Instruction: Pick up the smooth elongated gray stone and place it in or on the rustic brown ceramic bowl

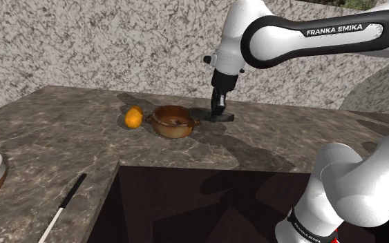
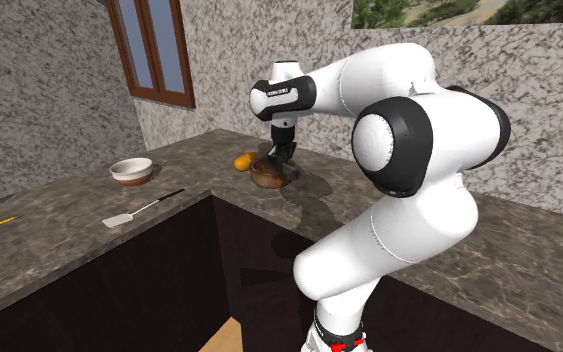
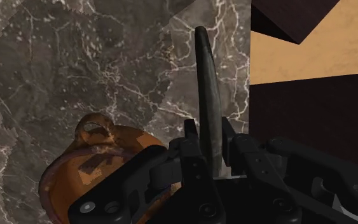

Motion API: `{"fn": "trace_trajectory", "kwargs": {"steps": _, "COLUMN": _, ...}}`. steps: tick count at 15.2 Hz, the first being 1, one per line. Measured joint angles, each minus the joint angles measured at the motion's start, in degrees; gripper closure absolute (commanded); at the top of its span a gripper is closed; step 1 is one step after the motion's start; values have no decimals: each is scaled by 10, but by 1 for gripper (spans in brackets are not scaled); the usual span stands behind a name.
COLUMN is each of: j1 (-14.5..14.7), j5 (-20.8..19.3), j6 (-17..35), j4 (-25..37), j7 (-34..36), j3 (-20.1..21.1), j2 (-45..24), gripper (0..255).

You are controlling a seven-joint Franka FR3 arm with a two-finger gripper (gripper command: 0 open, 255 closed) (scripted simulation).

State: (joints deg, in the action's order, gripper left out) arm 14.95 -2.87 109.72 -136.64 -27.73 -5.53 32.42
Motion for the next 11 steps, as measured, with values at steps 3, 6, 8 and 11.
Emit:
{"fn": "trace_trajectory", "kwargs": {"steps": 3, "j1": 1, "j5": 1, "j6": -24, "j4": 23, "j7": 1, "j3": 2, "j2": 1, "gripper": 255}}
{"fn": "trace_trajectory", "kwargs": {"steps": 6, "j1": 1, "j5": 3, "j6": -21, "j4": 66, "j7": -7, "j3": -5, "j2": -45, "gripper": 255}}
{"fn": "trace_trajectory", "kwargs": {"steps": 8, "j1": 1, "j5": 4, "j6": -13, "j4": 104, "j7": -18, "j3": -14, "j2": -91, "gripper": 255}}
{"fn": "trace_trajectory", "kwargs": {"steps": 11, "j1": 2, "j5": 11, "j6": -10, "j4": 171, "j7": -29, "j3": -23, "j2": -161, "gripper": 255}}
